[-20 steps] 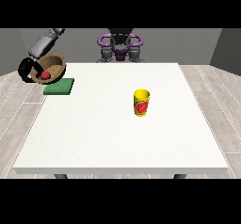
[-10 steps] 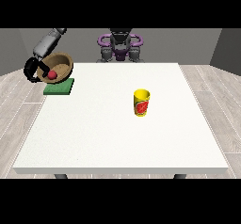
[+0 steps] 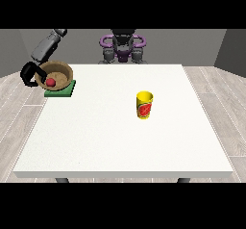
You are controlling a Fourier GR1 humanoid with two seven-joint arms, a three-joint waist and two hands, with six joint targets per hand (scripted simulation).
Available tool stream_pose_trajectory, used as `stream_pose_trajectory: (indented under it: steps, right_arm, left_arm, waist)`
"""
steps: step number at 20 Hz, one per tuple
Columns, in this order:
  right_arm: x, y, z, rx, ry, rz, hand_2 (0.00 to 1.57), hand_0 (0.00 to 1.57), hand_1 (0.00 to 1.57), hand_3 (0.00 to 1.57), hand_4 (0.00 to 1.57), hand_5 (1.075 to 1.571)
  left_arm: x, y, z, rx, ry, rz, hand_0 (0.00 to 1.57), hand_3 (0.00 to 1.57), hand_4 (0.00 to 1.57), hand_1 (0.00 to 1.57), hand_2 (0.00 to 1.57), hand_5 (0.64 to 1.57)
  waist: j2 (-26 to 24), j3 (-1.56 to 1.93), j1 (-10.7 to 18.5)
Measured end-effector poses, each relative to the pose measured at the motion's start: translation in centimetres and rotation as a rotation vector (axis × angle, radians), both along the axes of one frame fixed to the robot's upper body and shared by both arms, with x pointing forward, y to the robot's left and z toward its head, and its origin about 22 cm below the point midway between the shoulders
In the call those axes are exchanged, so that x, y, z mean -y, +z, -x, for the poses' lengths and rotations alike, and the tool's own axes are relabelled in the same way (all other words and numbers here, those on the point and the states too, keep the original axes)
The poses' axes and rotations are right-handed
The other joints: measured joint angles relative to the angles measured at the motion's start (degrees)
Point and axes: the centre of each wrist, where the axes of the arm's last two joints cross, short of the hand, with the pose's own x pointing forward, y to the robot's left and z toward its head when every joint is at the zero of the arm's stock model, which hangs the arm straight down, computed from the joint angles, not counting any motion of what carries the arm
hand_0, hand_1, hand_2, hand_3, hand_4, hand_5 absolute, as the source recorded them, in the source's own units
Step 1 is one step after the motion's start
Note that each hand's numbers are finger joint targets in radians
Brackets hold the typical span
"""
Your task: Pick the cup and pour the ball into the bowl, then pick the bowl and place it on the pad
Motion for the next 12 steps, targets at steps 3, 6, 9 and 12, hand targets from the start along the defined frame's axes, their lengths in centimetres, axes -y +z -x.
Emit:
stream_pose_trajectory:
  steps: [3,6,9,12]
  right_arm:
    - [0.9,0.9,0.3,0.017,-0.036,-0.019,0.59,0.7,0.7,1.0,0.0,1.534]
    - [1.1,1.1,0.3,0.022,-0.055,-0.025,0.53,0.63,0.63,0.82,0.0,1.521]
    - [1.8,2.1,0.5,0.03,-0.058,-0.027,0.4,0.32,0.32,0.52,0.0,1.493]
    - [1.9,4.0,0.0,0.045,-0.045,-0.045,0.28,0.13,0.13,0.38,0.0,1.467]
  left_arm:
    - [0.3,0.4,0.3,0.015,0.009,-0.003,0.0,0.0,0.0,0.0,0.0,1.516]
    - [0.3,0.4,0.5,0.016,0.013,-0.002,0.0,0.0,0.0,0.0,0.0,1.514]
    - [0.0,-0.1,0.6,0.003,0.009,-0.002,0.0,0.0,0.0,0.0,0.0,1.515]
    - [-0.1,-0.2,0.4,-0.013,0.008,0.003,0.0,0.0,0.0,0.0,0.0,1.515]
  waist:
    - [0.4,0.01,0.0]
    - [0.4,-0.01,0.2]
    - [0.2,-0.02,0.3]
    - [-0.7,-0.04,-0.3]
